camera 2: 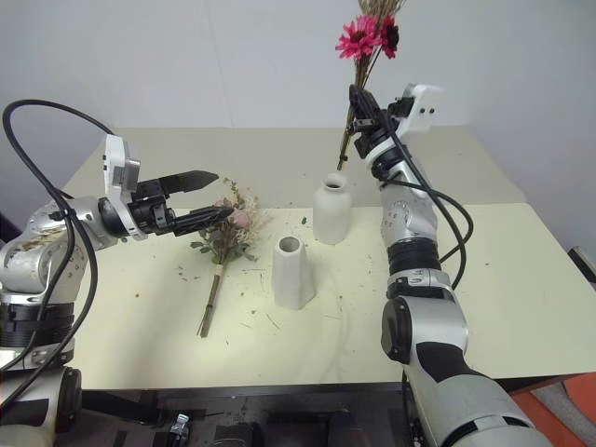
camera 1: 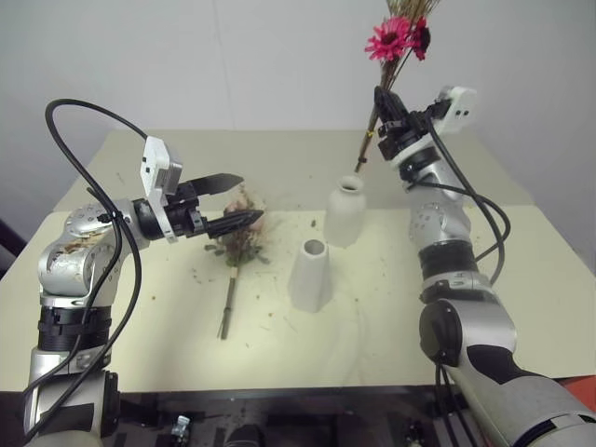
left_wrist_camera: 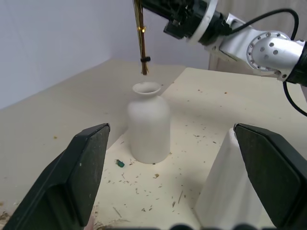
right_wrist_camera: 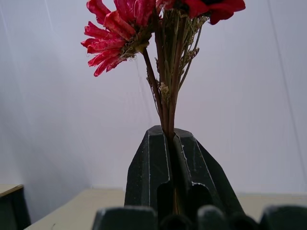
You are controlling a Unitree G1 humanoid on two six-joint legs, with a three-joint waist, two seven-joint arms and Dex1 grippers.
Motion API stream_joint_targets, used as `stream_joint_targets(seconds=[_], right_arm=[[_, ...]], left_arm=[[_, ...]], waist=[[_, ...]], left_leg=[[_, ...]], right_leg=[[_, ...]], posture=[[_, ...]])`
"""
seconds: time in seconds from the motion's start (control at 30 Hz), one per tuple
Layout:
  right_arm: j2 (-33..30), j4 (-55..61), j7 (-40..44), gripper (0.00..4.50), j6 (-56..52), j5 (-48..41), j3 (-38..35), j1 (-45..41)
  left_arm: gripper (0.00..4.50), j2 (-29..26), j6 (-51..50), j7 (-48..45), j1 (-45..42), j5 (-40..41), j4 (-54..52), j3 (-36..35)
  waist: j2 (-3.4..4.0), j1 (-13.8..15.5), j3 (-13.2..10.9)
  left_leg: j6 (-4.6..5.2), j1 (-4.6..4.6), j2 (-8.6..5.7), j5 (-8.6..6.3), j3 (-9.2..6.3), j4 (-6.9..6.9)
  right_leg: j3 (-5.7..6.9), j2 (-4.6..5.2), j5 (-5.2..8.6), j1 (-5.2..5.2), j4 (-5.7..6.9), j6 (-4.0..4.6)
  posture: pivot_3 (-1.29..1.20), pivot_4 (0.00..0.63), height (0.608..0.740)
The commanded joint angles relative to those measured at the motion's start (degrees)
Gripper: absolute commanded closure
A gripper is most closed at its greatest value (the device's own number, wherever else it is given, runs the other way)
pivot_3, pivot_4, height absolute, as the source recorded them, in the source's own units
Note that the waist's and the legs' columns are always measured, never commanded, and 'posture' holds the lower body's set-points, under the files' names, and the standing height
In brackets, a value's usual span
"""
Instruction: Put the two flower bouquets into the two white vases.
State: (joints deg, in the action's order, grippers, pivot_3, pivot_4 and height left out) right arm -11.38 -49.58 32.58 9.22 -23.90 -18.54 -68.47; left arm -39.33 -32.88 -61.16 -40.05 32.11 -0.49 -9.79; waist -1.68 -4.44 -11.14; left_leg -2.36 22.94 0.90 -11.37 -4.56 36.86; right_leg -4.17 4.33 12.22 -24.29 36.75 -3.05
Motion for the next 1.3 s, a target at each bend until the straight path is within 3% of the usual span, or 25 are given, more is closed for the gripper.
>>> stream_joint_targets(seconds=[0.03,0.87,1.3], right_arm=[[0.27,-1.95,1.26,4.47,3.63,-0.54,-0.81,-2.92],[3.11,-5.96,5.36,4.47,11.14,1.17,-0.08,3.67],[4.60,-7.03,2.88,4.47,17.74,4.70,1.84,5.59]], left_arm=[[0.00,-0.93,-0.15,0.64,-0.10,0.84,-1.80,-0.58],[0.00,-1.45,1.17,1.26,1.49,1.06,-4.32,-1.29],[0.00,-1.23,1.80,1.88,1.87,0.84,-4.48,-1.23]], waist=[[0.00,0.00,0.00],[0.01,-1.12,-0.01],[0.01,-1.15,-0.01]], left_leg=[[0.00,0.01,0.00,0.00,0.00,-0.01],[0.00,-0.01,0.00,0.00,-0.01,-0.02],[-0.01,-0.03,0.00,0.00,-0.01,-0.02]], right_leg=[[0.00,0.00,0.00,0.00,-0.01,0.00],[0.00,0.00,0.00,0.00,0.01,0.00],[0.00,0.00,0.00,0.00,0.02,0.00]], posture=[[0.00,0.150,0.740],[0.00,0.150,0.740],[0.00,0.150,0.740]])
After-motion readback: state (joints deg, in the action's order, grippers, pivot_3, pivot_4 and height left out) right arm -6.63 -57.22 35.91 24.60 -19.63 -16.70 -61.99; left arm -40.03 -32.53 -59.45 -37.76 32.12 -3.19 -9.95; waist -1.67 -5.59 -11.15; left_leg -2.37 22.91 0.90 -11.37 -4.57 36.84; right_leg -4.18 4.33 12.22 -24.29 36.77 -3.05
